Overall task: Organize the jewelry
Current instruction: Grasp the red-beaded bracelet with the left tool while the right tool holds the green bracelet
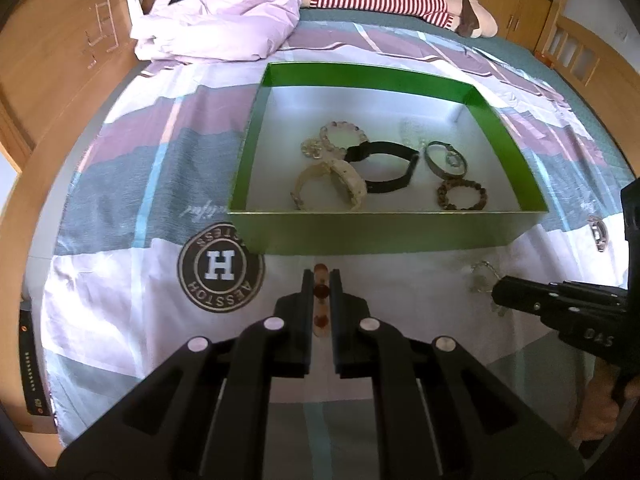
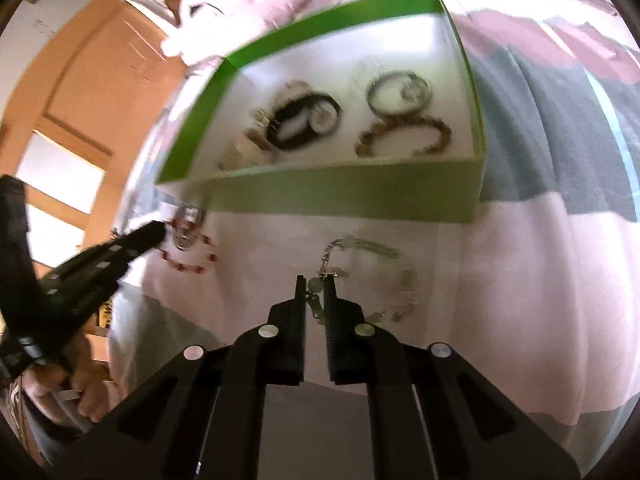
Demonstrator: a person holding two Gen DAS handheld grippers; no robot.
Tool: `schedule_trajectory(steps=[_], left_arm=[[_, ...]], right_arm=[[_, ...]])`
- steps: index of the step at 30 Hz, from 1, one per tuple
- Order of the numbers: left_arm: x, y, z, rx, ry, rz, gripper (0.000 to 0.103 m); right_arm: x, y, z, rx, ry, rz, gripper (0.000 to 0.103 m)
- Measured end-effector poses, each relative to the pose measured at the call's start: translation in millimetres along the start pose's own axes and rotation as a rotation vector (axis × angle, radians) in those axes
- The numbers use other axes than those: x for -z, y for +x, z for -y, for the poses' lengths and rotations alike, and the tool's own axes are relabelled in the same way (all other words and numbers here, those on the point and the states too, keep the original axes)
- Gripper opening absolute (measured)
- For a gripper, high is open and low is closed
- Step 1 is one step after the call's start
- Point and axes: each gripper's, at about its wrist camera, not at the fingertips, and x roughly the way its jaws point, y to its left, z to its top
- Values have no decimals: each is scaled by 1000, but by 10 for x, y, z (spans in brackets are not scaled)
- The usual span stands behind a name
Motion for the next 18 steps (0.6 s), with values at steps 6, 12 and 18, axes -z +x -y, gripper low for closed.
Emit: schedule_trajectory(steps=[6,12,18], left_arm=[[-7,-106,66,63,25,23,7],[17,-44,131,61,54,12,7],[-57,-144,128,55,62,27,7]], right_arm=[[-44,-215,-61,-140,23,47,8],[-78,-206,-38,-151,43,53,8],[-94,-311,-98,-165,25,71,8]])
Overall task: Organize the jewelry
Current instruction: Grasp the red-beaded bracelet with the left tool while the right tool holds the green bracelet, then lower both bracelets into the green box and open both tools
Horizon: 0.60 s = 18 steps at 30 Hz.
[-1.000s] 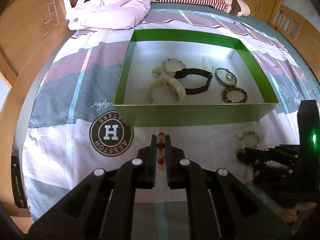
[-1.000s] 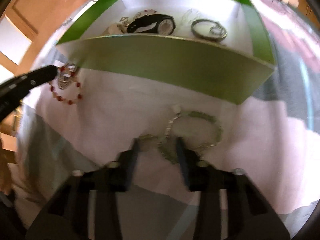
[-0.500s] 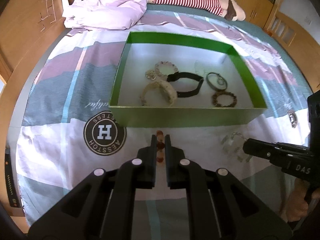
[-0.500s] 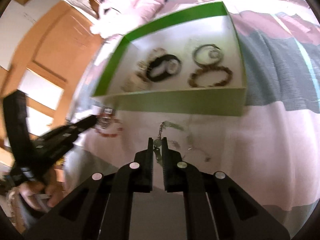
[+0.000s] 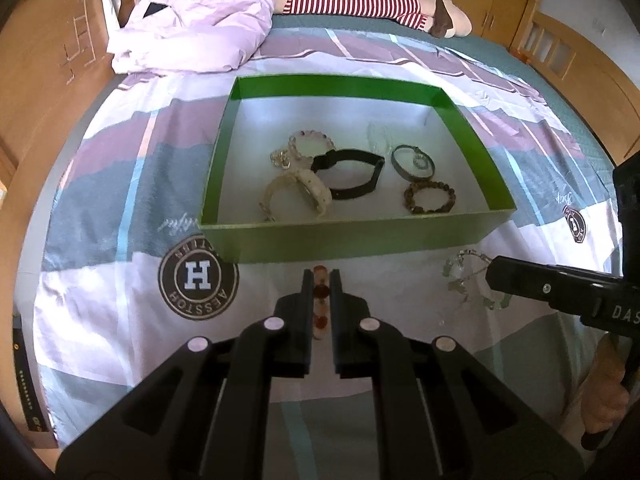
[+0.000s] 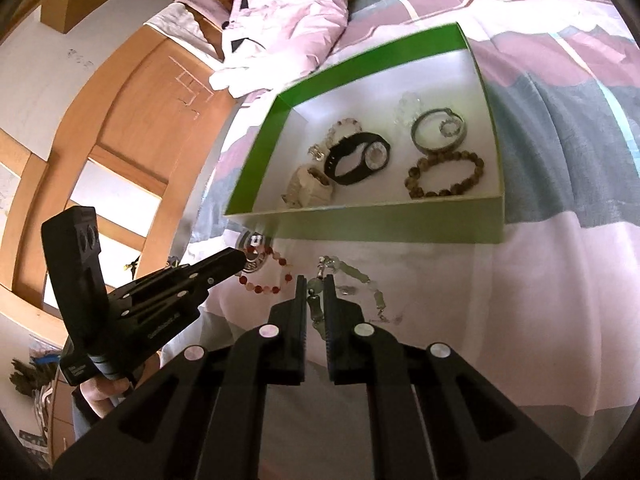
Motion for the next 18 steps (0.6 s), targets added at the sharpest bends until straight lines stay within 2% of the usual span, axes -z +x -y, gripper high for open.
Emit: schedule_trajectory(steps=[3,9,18], left_arm=[[-106,-117,27,17,12,28,7],[-498,-260,103,4,67,93,7],[-1103,197,-76,-133,73,73,7]], right_arm=[[-107,-98,-114,-3,-30,31,8],[-464,-237,-262,73,-84,96,8],[-1182,113,45,255,-90,114,8]])
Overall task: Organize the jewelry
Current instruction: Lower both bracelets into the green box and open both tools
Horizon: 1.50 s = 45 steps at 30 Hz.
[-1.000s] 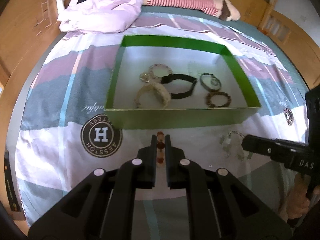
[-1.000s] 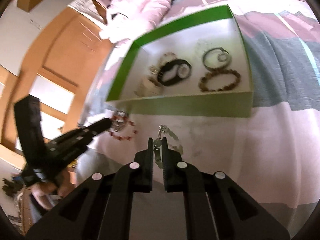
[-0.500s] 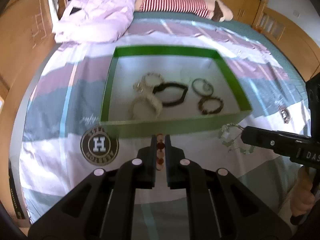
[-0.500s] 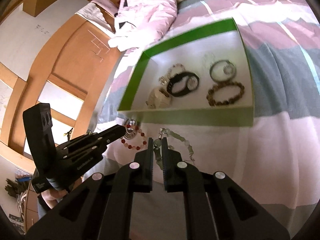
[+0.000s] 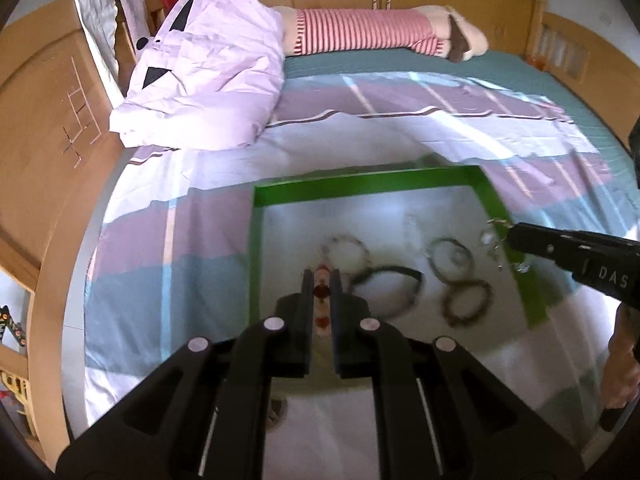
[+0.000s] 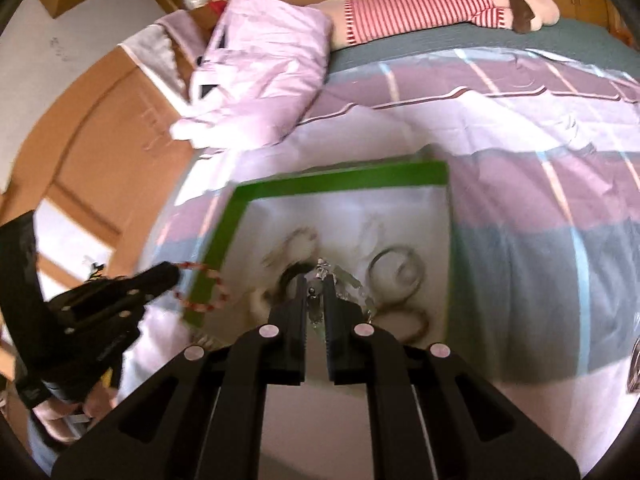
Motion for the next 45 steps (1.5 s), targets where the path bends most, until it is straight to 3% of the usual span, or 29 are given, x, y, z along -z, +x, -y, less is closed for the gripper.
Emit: schedule_trajectory(steps=[6,14,20,23,25,27,29,31,34,38,41,45], left_arm=[[-93,478,-44,-68,61,-24,7],[-185,884,91,-46,84,-35,7],[-159,1054,77,-29,64,-68,7],[-153,1073,31,-32,46,-75,7],[-157,1046,0,-38,27,-75,15],[-182,965,-45,-24,-17,-70,59],[-213,841,-84,5,-63,-45,77],[-260,647,-106,30,-94,-17,83],[-294,360,-70,15,-79,6,88],[-212,-80,13,-35,-19,67,99],[-40,-344,21,-55,-19,86,100],[304,-518,-108,-2,-93,68,100]], right_arm=[[-139,511,287,90,18,-76,8],[-227,776,392,157,-9,-79,8],[-295,791,446,138,7,-70,9],[-289,783,410,115,-17,-81,20],[-277,759,346,115,-34,-79,39],[-261,714,278,127,-48,-61,58],[-250,653,179,134,-82,-57,72],[-242,514,85,177,-119,-15,83],[-220,258,-25,189,-154,36,87],[-97,-121,-86,157,-140,62,88],[42,-367,-100,147,-121,92,89],[236,-582,-153,133,-114,105,90]])
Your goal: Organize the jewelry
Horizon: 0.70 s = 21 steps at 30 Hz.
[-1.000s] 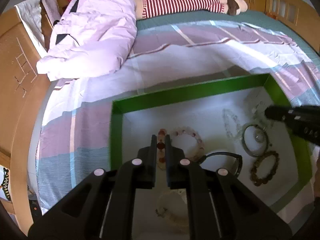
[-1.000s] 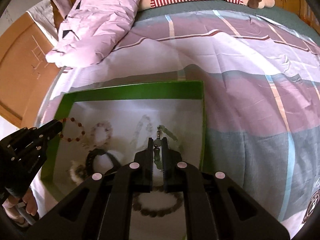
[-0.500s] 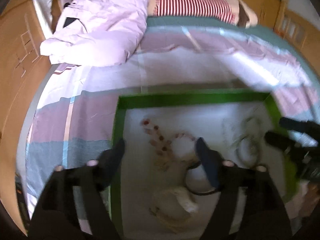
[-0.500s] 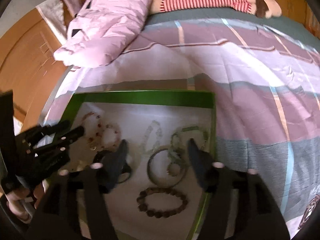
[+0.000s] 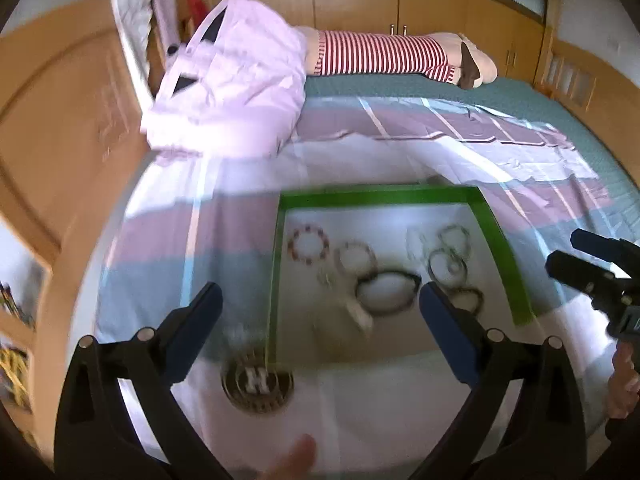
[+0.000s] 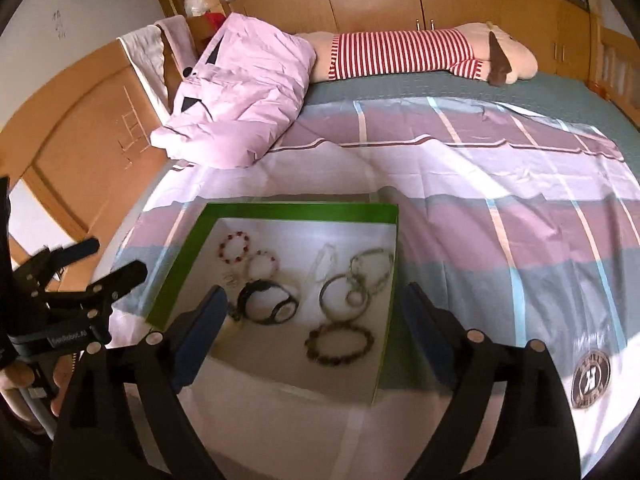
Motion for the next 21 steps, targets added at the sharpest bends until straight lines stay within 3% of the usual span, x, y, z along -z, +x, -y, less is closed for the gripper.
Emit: schedule_trajectory(steps=[4,9,14,17,21], left_arm=[[331,-70,-197,-35,-88,-17,100],[621,-108,-364,-24,-162,-49,100],[788,19,-292,-46,-110,-90,100],[835,84,-177,-80,-41,-96,100],[836,86,-105,-51,-27,-90,100]], right_arm=[[249,-156,-45,-3,8,18,90],[669,-37,-18,-6,20,-55,90],[890,207,-1,22,28,-138,90],[909,243,-40,31,16,-146,90],[927,256,-64,46,-9,-144,90]])
